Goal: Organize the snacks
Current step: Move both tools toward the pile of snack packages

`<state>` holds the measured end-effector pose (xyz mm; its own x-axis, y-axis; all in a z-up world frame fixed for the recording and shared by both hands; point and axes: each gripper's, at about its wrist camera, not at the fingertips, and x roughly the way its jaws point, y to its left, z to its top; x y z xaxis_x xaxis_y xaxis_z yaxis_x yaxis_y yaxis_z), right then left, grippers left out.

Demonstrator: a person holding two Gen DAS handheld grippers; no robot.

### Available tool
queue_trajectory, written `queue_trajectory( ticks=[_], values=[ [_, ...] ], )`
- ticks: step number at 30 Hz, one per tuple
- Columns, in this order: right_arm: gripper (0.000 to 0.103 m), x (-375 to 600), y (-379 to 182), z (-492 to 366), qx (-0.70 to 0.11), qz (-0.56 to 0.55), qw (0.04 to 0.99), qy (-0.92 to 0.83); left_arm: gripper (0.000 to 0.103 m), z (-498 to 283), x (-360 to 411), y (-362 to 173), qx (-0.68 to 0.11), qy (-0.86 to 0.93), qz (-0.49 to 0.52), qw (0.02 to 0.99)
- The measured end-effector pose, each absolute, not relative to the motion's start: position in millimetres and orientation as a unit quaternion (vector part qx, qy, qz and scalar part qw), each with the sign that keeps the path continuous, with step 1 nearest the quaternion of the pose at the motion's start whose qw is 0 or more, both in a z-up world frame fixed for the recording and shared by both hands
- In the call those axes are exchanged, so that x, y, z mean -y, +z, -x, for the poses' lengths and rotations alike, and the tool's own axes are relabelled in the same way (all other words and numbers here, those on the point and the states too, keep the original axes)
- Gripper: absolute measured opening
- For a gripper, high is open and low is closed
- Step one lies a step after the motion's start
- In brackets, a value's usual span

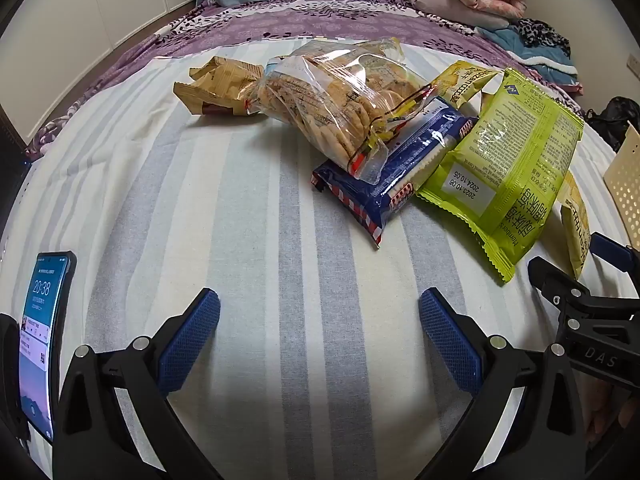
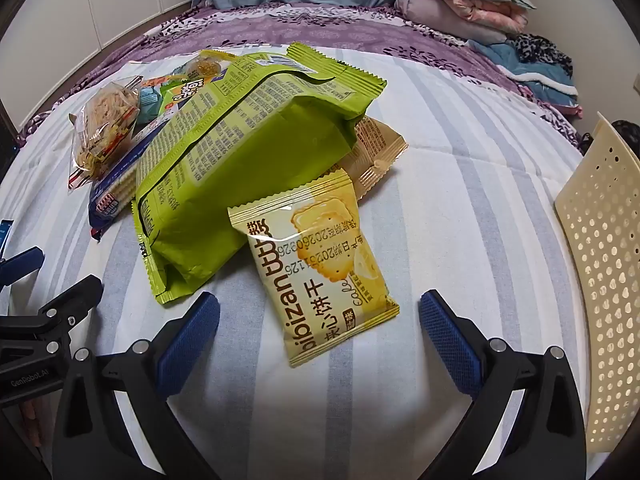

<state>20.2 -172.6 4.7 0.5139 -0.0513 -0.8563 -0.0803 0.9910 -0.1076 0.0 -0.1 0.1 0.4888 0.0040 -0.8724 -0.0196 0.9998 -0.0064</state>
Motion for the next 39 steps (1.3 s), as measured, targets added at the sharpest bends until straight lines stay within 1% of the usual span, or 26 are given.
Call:
queue_trajectory(
  ticks=[14, 23, 31, 39],
  values=[
    [0.098, 174, 2, -20, -0.493, 0.054, 0.868, 0.019, 0.101, 0, 0, 0, -0.504, 0.007, 0.008, 0.863],
    [0.098, 185, 11, -2, -0.486, 0.055, 0.871, 0.056, 0.101, 5, -6, 10, -0.498, -0.005, 0.024, 0.867],
    [0.098, 190, 16, 4, -0.482, 0.035, 0.872, 0.081, 0.101, 2, -5, 31, -0.481, -0.004, 0.033, 0.876],
    [0.098, 193, 28, 7, -0.464, 0.025, 0.881, 0.092, 0.101, -9, -2, 58, -0.463, 0.019, 0.019, 0.886]
  ],
)
